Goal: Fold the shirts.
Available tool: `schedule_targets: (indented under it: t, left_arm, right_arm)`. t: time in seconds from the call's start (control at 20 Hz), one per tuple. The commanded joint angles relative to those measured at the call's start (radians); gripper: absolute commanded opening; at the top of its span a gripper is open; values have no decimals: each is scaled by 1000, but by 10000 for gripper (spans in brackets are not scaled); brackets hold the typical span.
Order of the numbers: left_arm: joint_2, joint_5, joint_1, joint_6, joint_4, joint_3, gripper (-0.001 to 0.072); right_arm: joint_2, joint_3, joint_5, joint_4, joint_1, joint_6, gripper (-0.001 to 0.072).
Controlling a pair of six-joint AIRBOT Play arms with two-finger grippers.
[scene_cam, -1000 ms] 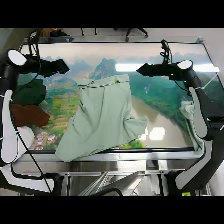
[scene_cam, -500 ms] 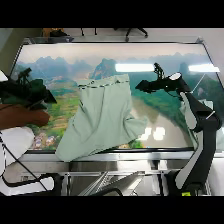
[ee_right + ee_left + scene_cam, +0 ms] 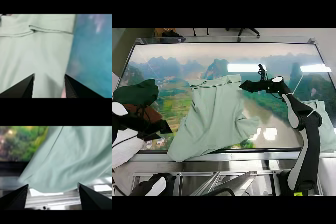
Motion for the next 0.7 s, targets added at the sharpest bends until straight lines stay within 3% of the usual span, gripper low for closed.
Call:
schedule_targets:
  t: [0.0, 0.05, 0.1, 0.15, 0.2, 0.25, 0.5, 0.65]
  left_arm:
    - [143, 4, 1, -21, 103, -150, 684]
    - [177, 4, 1, -31, 137, -183, 685]
    - [212, 5, 1, -40, 166, -218, 684]
    - [235, 8, 1, -43, 175, -245, 685]
    - [254, 19, 1, -43, 176, -280, 684]
    - [264, 38, 1, -42, 171, -313, 685]
    - [206, 194, 1, -30, 107, -410, 684]
    - [79, 256, 1, 43, -44, -367, 683]
  right_arm:
    - [-6, 13, -1, 13, 49, -21, 438]
    - [-6, 13, 1, 13, 59, -21, 342]
    - [-6, 13, 2, 14, 67, -21, 332]
    - [-6, 13, 3, 14, 73, -21, 253]
    - [-6, 13, 3, 14, 77, -21, 83]
    - [-5, 13, 3, 14, 80, -21, 26]
    - [14, 13, 1, 12, 78, -21, 26]
    - [40, 13, -1, 10, 78, -26, 25]
